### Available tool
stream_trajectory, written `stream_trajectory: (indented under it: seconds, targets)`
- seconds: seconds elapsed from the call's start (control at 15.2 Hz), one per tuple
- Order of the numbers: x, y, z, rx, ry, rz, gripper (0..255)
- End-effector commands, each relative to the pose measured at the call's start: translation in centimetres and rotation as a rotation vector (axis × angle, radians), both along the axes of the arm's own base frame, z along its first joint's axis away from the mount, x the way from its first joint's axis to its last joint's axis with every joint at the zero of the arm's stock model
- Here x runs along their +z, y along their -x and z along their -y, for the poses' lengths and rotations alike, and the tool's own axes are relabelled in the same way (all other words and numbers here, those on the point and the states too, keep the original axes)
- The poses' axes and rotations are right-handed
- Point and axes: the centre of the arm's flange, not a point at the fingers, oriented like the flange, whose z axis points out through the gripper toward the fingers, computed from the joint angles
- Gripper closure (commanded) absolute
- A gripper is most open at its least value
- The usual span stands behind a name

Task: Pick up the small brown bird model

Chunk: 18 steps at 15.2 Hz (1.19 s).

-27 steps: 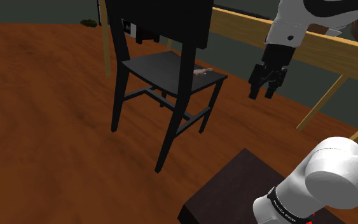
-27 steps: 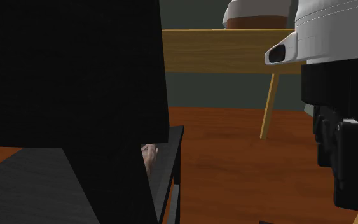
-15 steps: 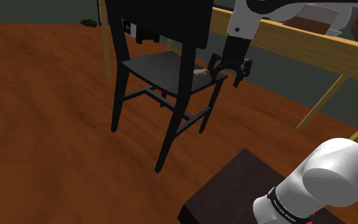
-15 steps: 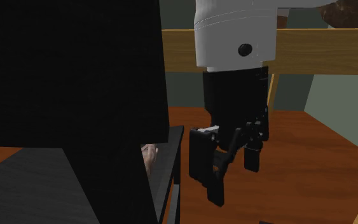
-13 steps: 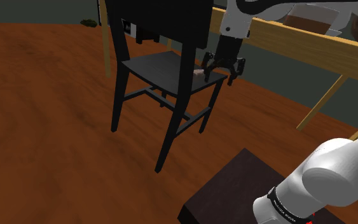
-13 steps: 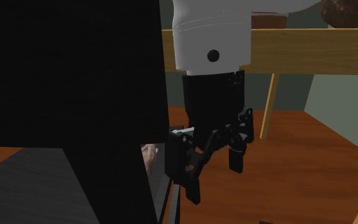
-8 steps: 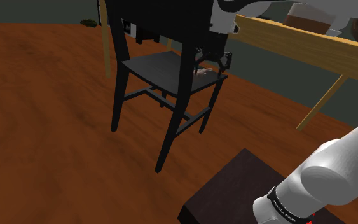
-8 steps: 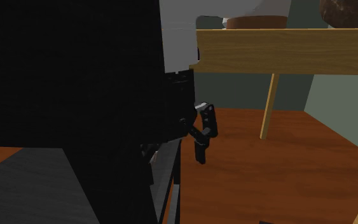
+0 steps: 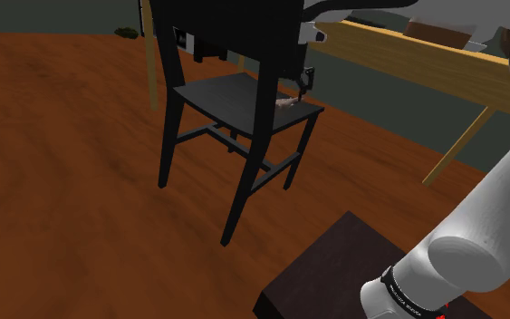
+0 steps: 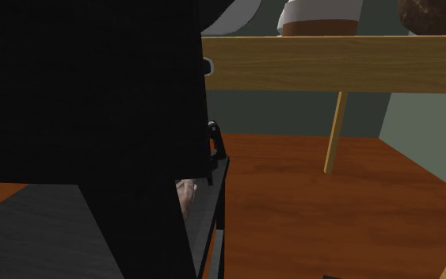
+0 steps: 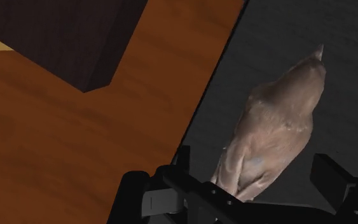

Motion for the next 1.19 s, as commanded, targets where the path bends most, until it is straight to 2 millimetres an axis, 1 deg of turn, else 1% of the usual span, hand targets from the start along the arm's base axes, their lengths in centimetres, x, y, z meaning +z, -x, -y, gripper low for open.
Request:
stream_trajectory:
  seconds: [0.0,0.26,0.33,0.46,0.53,1.12]
  targets:
    - [-1.3,-0.9,-0.6,-0.022,-0.053,-0.008,0]
    - [-3.4,-0.9,-0.6,-0.022,-0.053,-0.008,0]
    - [-4.3,-0.9,-0.6,-0.022,-0.053,-0.008,0]
    - [-4.3,-0.9,-0.6,-0.022,-0.053,-0.008,0]
    - [-4.2,-0.9,-0.6,-0.022,-0.053,-0.008,255]
    - [-4.3,-0.9,-0.6,-0.022,-0.053,-0.008,255]
